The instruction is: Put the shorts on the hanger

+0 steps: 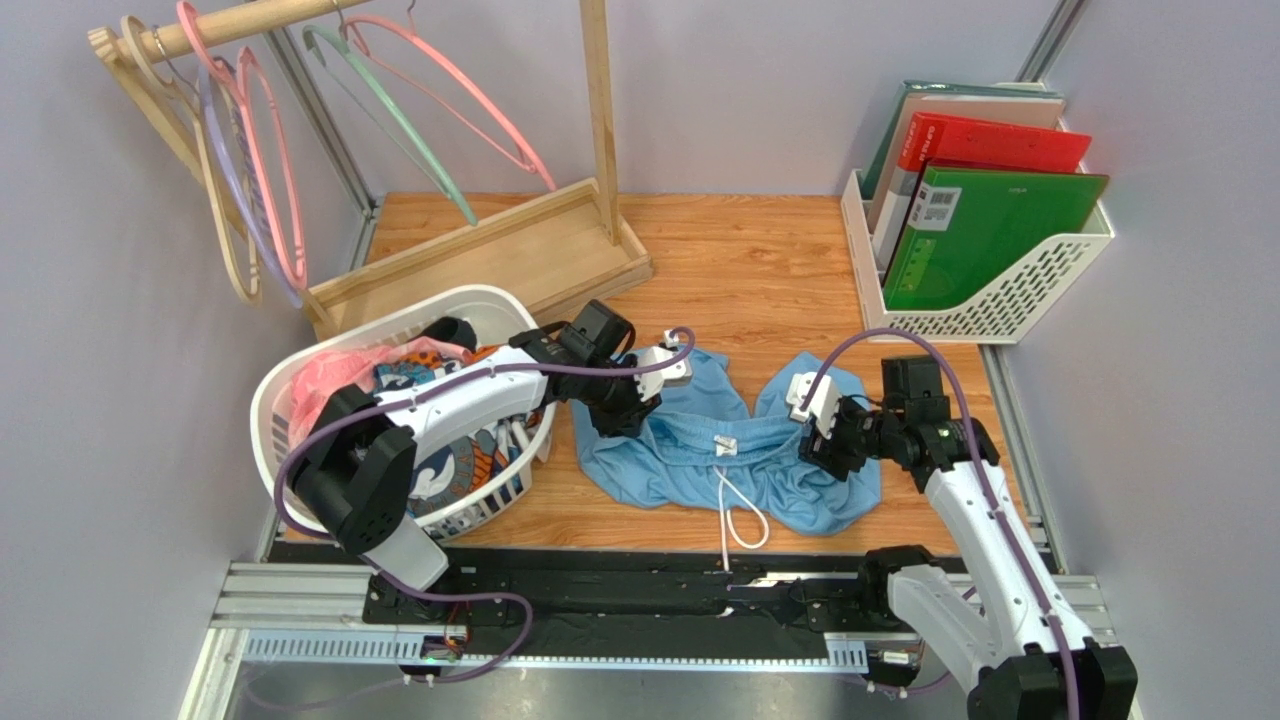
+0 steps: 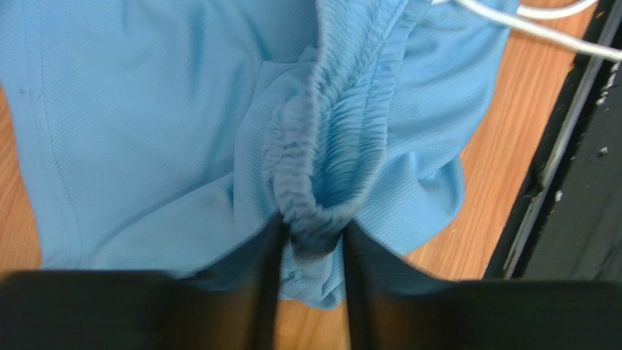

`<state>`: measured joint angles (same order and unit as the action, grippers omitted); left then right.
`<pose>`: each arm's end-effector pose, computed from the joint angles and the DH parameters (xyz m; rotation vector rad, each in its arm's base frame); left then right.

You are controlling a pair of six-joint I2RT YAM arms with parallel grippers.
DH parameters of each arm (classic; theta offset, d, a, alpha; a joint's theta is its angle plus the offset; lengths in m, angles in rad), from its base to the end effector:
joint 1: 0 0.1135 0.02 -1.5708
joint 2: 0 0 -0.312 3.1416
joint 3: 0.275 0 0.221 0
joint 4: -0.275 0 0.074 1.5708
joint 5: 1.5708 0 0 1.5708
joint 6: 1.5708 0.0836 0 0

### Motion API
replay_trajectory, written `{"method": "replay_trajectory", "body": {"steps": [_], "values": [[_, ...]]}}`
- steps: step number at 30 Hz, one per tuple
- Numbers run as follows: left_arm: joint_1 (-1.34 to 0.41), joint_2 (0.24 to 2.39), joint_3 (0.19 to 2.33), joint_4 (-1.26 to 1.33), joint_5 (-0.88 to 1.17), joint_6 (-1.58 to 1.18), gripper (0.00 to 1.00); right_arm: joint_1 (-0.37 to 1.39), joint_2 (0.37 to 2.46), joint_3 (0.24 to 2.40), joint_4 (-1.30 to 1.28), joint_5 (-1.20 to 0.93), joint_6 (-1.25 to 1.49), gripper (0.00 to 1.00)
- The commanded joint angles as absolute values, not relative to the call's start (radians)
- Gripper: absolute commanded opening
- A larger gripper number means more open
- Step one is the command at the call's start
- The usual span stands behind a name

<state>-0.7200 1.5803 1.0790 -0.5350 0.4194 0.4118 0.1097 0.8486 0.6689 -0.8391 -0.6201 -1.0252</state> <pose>0.2143 -0.2332 0.2465 1.5237 2.1159 -0.6568 0.1023 0.0601 0.2477 -1.4486 1.8744 0.3827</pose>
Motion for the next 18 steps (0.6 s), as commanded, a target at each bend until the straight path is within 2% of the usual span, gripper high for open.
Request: {"method": "replay_trajectory", "body": {"steps": [1,2,3,5,6,7,8,14,18], "values": [[-0.724,1.539,1.112,-0.545,0.399,0.440,0.48,0.107,0.893,0.698,-0.842,-0.608,-1.077,0.70],[-0.724,1.516,1.120,-0.554,0.405,0.440,0.59,0.109,0.897,0.739,-0.850,-0.598,-1.051,0.72],[-0.726,1.462,1.130,-0.590,0.414,0.430,0.60,0.109,0.899,0.770,-0.870,-0.586,-0.998,0.76],[-0.726,1.408,1.191,-0.641,0.451,0.408,0.85,0.107,0.891,0.822,-0.891,-0.574,-0.941,0.82],[-0.724,1.385,1.218,-0.694,0.463,0.378,0.90,0.107,0.888,0.880,-0.914,-0.578,-0.915,0.86],[-0.724,1.340,1.248,-0.718,0.471,0.358,0.99,0.107,0.879,0.905,-0.920,-0.595,-0.849,0.93],[-0.724,1.321,1.315,-0.739,0.475,0.326,0.99,0.107,0.876,0.934,-0.925,-0.603,-0.813,0.99],[-0.716,1.247,1.632,-0.837,0.361,0.181,0.99,0.107,0.919,1.136,-0.922,-0.598,-0.525,1.00],[-0.698,1.271,1.790,-0.786,0.087,0.068,0.99,0.106,0.950,1.255,-0.940,-0.568,-0.442,1.00]]}}
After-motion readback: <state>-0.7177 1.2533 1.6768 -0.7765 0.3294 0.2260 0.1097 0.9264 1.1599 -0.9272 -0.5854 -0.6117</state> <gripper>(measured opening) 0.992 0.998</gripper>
